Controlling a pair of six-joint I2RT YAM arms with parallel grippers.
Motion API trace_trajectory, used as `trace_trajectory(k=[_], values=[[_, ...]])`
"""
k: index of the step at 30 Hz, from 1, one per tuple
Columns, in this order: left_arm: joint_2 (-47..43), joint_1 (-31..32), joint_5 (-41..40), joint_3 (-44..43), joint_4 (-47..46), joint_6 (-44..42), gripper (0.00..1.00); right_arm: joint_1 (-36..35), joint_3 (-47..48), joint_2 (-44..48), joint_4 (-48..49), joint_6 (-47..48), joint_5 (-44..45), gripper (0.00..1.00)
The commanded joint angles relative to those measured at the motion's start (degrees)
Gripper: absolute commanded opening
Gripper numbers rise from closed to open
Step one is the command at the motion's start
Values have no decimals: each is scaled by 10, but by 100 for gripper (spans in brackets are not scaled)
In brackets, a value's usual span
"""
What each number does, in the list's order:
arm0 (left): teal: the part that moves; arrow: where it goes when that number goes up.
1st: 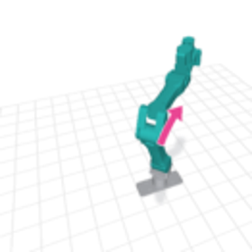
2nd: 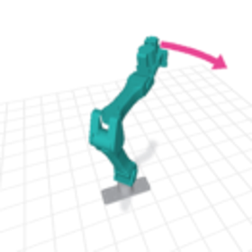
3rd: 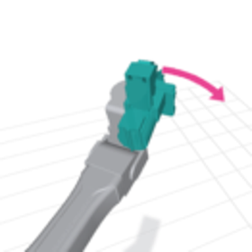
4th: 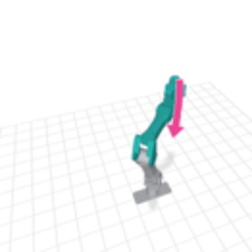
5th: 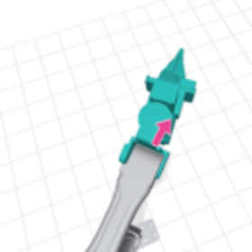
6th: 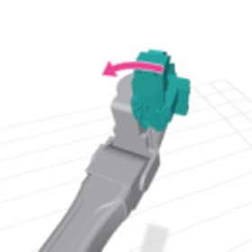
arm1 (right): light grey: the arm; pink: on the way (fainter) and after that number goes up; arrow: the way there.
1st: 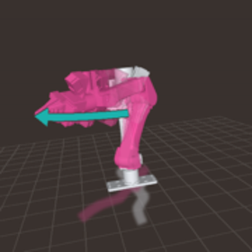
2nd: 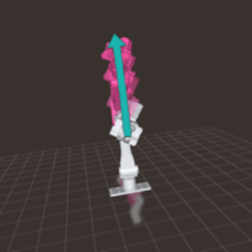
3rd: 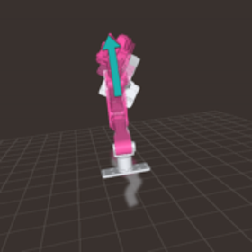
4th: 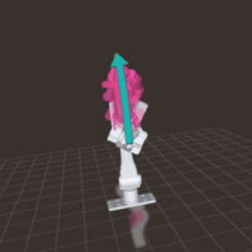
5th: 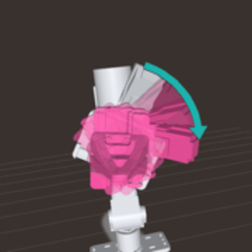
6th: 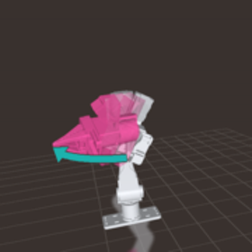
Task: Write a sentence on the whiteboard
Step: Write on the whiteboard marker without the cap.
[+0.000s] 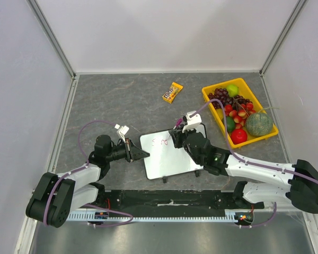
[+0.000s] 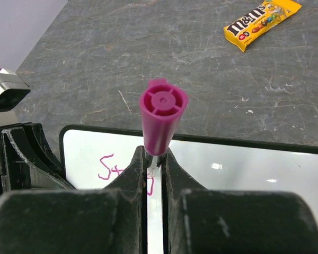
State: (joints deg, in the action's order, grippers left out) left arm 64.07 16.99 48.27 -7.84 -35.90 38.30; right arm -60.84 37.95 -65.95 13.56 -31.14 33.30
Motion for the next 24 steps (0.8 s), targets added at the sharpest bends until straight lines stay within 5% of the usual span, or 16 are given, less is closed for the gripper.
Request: trace_trajectory(k=[1,24], values=[[0,-2,-35,12,29,-26,2,5,25,-10,-1,12,-9,0],[1,-2,-36,12,29,-26,2,27,-9,36,6,6,-26,0]])
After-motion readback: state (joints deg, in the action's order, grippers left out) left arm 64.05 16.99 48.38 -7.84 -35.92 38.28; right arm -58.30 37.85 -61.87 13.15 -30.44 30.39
